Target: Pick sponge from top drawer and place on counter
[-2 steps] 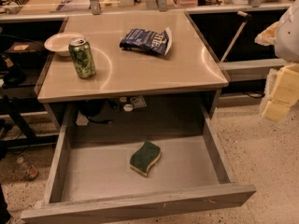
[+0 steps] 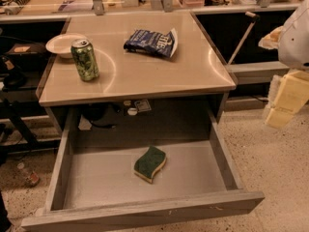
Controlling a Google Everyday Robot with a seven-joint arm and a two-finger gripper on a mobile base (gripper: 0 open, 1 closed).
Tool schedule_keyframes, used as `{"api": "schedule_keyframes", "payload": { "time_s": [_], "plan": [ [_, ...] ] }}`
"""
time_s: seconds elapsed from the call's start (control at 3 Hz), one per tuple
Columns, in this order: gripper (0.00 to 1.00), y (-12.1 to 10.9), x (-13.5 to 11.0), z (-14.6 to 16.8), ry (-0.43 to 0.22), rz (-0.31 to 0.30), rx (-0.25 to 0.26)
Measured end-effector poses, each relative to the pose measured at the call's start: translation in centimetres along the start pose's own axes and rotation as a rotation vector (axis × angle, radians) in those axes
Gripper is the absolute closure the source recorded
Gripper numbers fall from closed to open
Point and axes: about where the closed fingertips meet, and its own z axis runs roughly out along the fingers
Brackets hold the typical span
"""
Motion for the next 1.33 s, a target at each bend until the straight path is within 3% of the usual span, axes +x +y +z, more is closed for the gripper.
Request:
{"api": "schedule_keyframes", "payload": {
  "time_s": [0.67, 1.0, 1.33],
  "plan": [
    [0.00, 2.6, -5.3, 7.3, -0.114, -0.135, -0.120],
    [0.00, 4.8, -8.0, 10.7, -0.177, -0.210, -0.207],
    [0.00, 5.1, -8.2, 10.8, -0.181, -0.216, -0.215]
  ]
}}
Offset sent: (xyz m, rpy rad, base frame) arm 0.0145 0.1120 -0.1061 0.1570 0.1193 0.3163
